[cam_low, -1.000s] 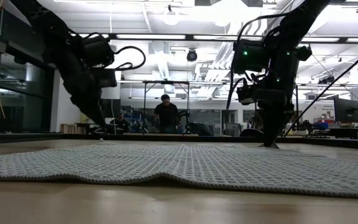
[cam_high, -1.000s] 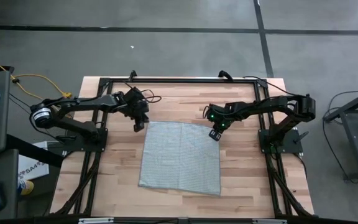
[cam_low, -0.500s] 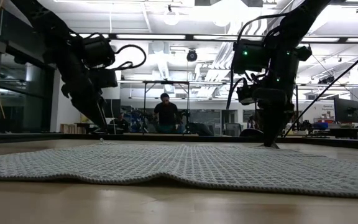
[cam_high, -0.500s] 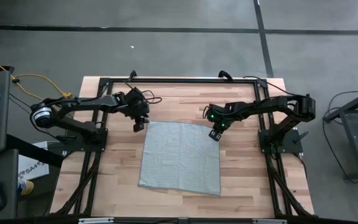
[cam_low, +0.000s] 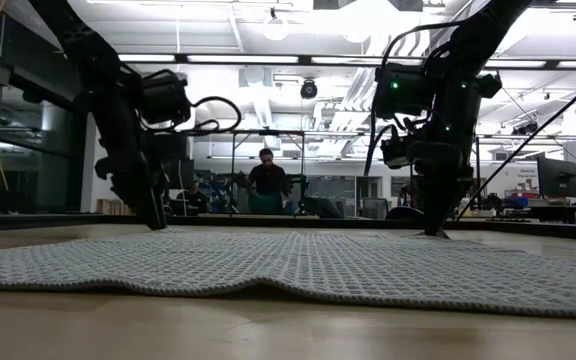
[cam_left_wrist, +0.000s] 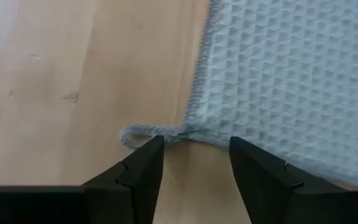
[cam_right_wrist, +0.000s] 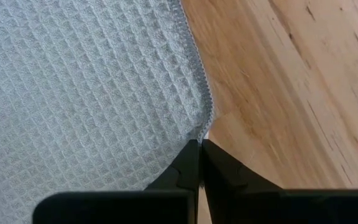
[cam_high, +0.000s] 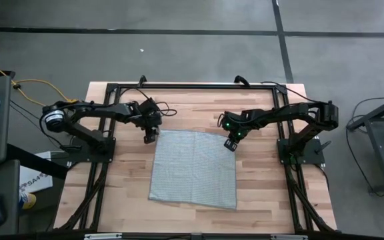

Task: Fold microfiber towels
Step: Fold the gray microfiber cloth

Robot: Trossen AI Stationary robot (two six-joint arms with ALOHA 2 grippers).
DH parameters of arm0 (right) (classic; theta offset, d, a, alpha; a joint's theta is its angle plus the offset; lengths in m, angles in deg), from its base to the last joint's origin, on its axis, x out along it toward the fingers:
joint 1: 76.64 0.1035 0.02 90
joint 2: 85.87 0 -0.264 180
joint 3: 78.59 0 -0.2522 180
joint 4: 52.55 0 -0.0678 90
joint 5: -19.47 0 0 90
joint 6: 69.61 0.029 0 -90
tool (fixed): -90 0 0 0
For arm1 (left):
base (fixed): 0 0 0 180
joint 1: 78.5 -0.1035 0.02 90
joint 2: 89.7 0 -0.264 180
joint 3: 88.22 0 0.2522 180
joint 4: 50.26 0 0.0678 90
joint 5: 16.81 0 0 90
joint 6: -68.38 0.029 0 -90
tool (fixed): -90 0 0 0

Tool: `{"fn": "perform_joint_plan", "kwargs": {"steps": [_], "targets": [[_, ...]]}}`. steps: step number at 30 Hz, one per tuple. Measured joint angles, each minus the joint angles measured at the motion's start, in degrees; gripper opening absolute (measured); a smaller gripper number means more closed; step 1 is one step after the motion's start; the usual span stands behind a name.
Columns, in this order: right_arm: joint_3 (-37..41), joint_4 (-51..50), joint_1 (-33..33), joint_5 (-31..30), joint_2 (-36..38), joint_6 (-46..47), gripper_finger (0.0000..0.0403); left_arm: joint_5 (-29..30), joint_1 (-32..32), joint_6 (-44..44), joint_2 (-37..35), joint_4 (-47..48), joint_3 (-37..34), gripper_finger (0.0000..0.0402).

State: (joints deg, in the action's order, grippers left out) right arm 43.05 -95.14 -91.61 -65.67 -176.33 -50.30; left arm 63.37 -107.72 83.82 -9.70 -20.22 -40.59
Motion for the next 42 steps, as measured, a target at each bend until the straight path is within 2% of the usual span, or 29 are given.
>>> {"fn": "perform_joint_plan", "kwargs": {"steps": [18, 28, 32, 36, 42], "targets": [[0.0, 0.0, 0.0, 0.0, 0.0, 0.1, 0.0004, -2.6, 0.0, 0.9, 0.2, -3.7, 0.0, 0.0184], [0.0, 0.0, 0.0, 0.0, 0.0, 0.0, 0.0004, -3.6, 0.0, 0.7, 6.0, -5.0, 0.3, 0.0184], [0.0, 0.0, 0.0, 0.0, 0.0, 0.0, 0.0004, -3.8, 0.4, 0.6, 6.2, -5.4, 0.2, 0.0183], [0.0, 0.0, 0.0, 0.0, 0.0, 0.0, 0.0004, -3.7, 0.5, 0.6, 5.9, -5.4, 0.2, 0.0162], [0.0, 0.0, 0.0, 0.0, 0.0, 0.0, 0.0004, -3.1, 0.4, 0.5, 5.9, -4.7, 0.1, 0.0096]]}}
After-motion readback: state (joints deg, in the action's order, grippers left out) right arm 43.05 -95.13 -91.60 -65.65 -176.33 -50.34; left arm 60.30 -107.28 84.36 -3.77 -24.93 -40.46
